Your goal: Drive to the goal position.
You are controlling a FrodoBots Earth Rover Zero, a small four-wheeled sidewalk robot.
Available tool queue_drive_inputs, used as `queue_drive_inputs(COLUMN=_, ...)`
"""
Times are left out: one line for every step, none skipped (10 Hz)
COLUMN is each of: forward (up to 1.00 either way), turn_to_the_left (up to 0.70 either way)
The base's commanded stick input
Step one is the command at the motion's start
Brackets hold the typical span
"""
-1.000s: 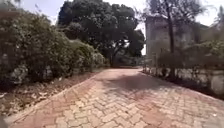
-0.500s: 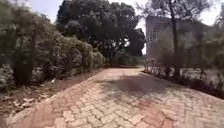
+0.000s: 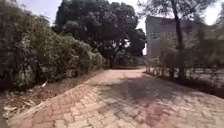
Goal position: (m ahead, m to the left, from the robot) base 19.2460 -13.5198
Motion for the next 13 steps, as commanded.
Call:
queue_drive_inputs(forward=0.70, turn_to_the_left=-0.31)
queue_drive_inputs(forward=0.70, turn_to_the_left=-0.20)
queue_drive_inputs(forward=0.70, turn_to_the_left=-0.04)
queue_drive_inputs(forward=0.70, turn_to_the_left=0.00)
queue_drive_inputs(forward=0.70, turn_to_the_left=0.00)
queue_drive_inputs(forward=0.70, turn_to_the_left=0.00)
queue_drive_inputs(forward=0.70, turn_to_the_left=0.00)
queue_drive_inputs(forward=0.70, turn_to_the_left=0.00)
queue_drive_inputs(forward=0.70, turn_to_the_left=0.00)
queue_drive_inputs(forward=0.70, turn_to_the_left=0.00)
queue_drive_inputs(forward=0.70, turn_to_the_left=0.00)
queue_drive_inputs(forward=0.70, turn_to_the_left=0.00)
queue_drive_inputs(forward=0.70, turn_to_the_left=0.00)
